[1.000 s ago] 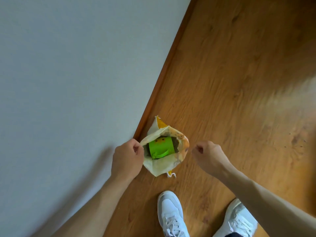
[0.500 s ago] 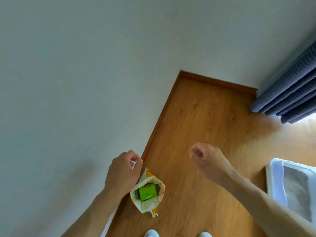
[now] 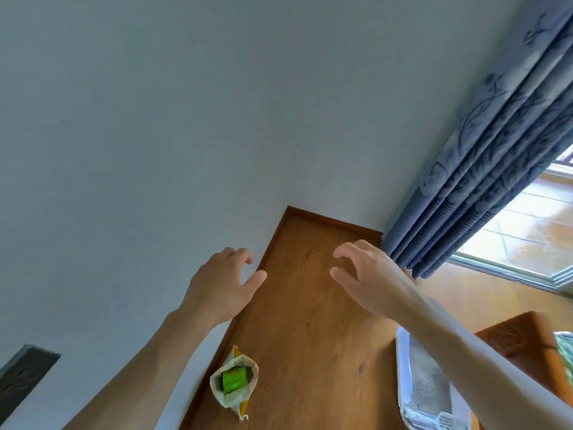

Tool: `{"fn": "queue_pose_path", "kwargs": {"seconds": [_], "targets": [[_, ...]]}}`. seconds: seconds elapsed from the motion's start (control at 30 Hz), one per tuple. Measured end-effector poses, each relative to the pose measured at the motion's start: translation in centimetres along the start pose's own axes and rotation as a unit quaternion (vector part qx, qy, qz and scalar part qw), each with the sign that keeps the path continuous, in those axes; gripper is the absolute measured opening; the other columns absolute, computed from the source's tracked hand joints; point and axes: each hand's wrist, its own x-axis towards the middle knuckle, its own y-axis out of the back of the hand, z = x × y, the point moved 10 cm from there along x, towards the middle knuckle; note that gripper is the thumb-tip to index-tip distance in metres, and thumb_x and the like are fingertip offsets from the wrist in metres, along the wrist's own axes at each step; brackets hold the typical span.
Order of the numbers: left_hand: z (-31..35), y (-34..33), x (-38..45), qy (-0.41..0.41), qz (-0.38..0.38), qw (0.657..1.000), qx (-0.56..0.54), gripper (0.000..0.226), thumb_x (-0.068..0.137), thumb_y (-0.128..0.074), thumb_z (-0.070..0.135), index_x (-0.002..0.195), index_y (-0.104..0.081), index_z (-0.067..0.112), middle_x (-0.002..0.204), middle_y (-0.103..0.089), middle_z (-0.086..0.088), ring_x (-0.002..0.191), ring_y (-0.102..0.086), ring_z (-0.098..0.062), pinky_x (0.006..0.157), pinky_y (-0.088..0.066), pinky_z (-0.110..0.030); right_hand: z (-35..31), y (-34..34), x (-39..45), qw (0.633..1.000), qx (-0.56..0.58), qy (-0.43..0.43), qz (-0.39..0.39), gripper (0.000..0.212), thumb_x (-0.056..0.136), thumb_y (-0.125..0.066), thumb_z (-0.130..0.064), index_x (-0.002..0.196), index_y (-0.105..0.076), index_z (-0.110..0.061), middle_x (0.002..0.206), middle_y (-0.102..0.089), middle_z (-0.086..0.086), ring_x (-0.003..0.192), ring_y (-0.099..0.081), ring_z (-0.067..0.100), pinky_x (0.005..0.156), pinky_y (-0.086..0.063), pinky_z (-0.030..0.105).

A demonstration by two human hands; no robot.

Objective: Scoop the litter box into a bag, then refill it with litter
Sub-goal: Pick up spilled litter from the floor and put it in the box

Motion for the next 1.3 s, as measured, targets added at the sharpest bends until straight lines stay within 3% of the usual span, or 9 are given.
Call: {"fn": "queue_pose_path", "kwargs": {"seconds": [0.07, 0.13, 0.27, 0.43, 0.63, 0.73, 1.0, 1.23, 1.3], "targets": [[1.2, 0.9, -1.0, -0.013, 0.007, 1.0, 0.017, 0.045, 0.096, -0.044, 0.06, 0.13, -0.052, 0.031, 0.135, -0.056, 0.009, 0.115, -0.058, -0.012, 0.094, -0.052, -0.029, 0.5, 1.8, -2.0, 1.0, -0.026, -0.011, 0.006, 0.043, 0.094, -0.043, -0.055, 0.131, -0.046, -0.033, 0.136, -0.047, -0.009, 0.116, -0.05, 0.012, 0.094, -0.047, 0.034], [2.3, 1.3, -1.8, -0.037, 0.007, 0.999, 0.021, 0.047, 0.095, -0.044, 0.061, 0.132, -0.052, 0.034, 0.139, -0.054, 0.01, 0.122, -0.054, -0.012, 0.099, -0.051, -0.029, 1.3, 3.2, -4.4, 0.998, -0.041, -0.039, 0.013, 0.049, 0.092, -0.042, -0.059, 0.135, -0.043, -0.034, 0.141, -0.044, -0.009, 0.122, -0.045, 0.015, 0.101, -0.043, 0.041], [5.3, 1.9, -1.6, -0.119, 0.005, 0.993, 0.01, 0.051, 0.093, -0.047, 0.063, 0.135, -0.054, 0.034, 0.145, -0.052, 0.01, 0.132, -0.047, -0.014, 0.107, -0.044, -0.035, 2.8, 5.7, -9.6, 0.99, -0.038, -0.121, 0.055, 0.054, 0.091, -0.044, -0.06, 0.139, -0.04, -0.034, 0.143, -0.041, -0.007, 0.125, -0.042, 0.016, 0.101, -0.042, 0.038], [8.9, 0.3, -1.6, -0.222, -0.014, 0.974, -0.035, 0.05, 0.092, -0.053, 0.061, 0.132, -0.058, 0.032, 0.143, -0.054, 0.008, 0.132, -0.049, -0.017, 0.105, -0.045, -0.038, 4.6, 6.0, -17.4, 0.966, -0.032, -0.239, 0.094, 0.053, 0.092, -0.046, -0.058, 0.14, -0.037, -0.038, 0.148, -0.037, -0.004, 0.131, -0.038, 0.018, 0.102, -0.038, 0.038], [13.5, -5.3, -5.0, -0.291, -0.101, 0.949, -0.071, 0.05, 0.092, -0.053, 0.06, 0.133, -0.058, 0.032, 0.143, -0.054, 0.007, 0.13, -0.05, -0.015, 0.102, -0.05, -0.037, 6.1, 4.6, -26.2, 0.936, 0.006, -0.33, 0.124, 0.048, 0.085, -0.042, -0.064, 0.126, -0.047, -0.041, 0.137, -0.045, -0.009, 0.126, -0.043, 0.018, 0.099, -0.042, 0.044], [16.6, -6.5, -6.2, -0.32, -0.121, 0.937, -0.07, 0.05, 0.093, -0.053, 0.059, 0.135, -0.057, 0.031, 0.144, -0.053, 0.006, 0.13, -0.049, -0.015, 0.104, -0.05, -0.039, 7.4, 4.6, -30.4, 0.916, 0.015, -0.37, 0.153, 0.047, 0.089, -0.048, -0.059, 0.13, -0.048, -0.036, 0.137, -0.046, -0.007, 0.124, -0.045, 0.017, 0.1, -0.042, 0.041], [23.4, -11.5, -8.8, -0.346, -0.169, 0.922, -0.044, 0.045, 0.094, -0.056, 0.053, 0.132, -0.058, 0.029, 0.141, -0.055, 0.004, 0.128, -0.051, -0.017, 0.104, -0.049, -0.045, 13.7, 1.8, -37.4, 0.888, 0.066, -0.424, 0.164, 0.047, 0.089, -0.054, -0.053, 0.131, -0.051, -0.031, 0.136, -0.047, -0.005, 0.125, -0.046, 0.017, 0.101, -0.043, 0.046], [26.9, -17.1, -8.4, -0.29, -0.19, 0.938, -0.014, 0.041, 0.095, -0.056, 0.051, 0.129, -0.059, 0.029, 0.139, -0.056, 0.005, 0.128, -0.051, -0.015, 0.106, -0.047, -0.044, 22.8, 0.8, -37.2, 0.89, 0.126, -0.41, 0.157, 0.046, 0.09, -0.058, -0.047, 0.131, -0.052, -0.027, 0.131, -0.049, -0.006, 0.12, -0.048, 0.015, 0.103, -0.041, 0.039], [28.1, -18.3, -8.4, -0.279, -0.192, 0.941, 0.002, 0.04, 0.095, -0.056, 0.051, 0.129, -0.059, 0.029, 0.139, -0.056, 0.005, 0.128, -0.051, -0.015, 0.105, -0.048, -0.043, 25.2, 0.4, -36.5, 0.895, 0.136, -0.4, 0.145, 0.045, 0.09, -0.057, -0.046, 0.13, -0.053, -0.027, 0.13, -0.05, -0.005, 0.12, -0.048, 0.016, 0.103, -0.041, 0.042]]}}
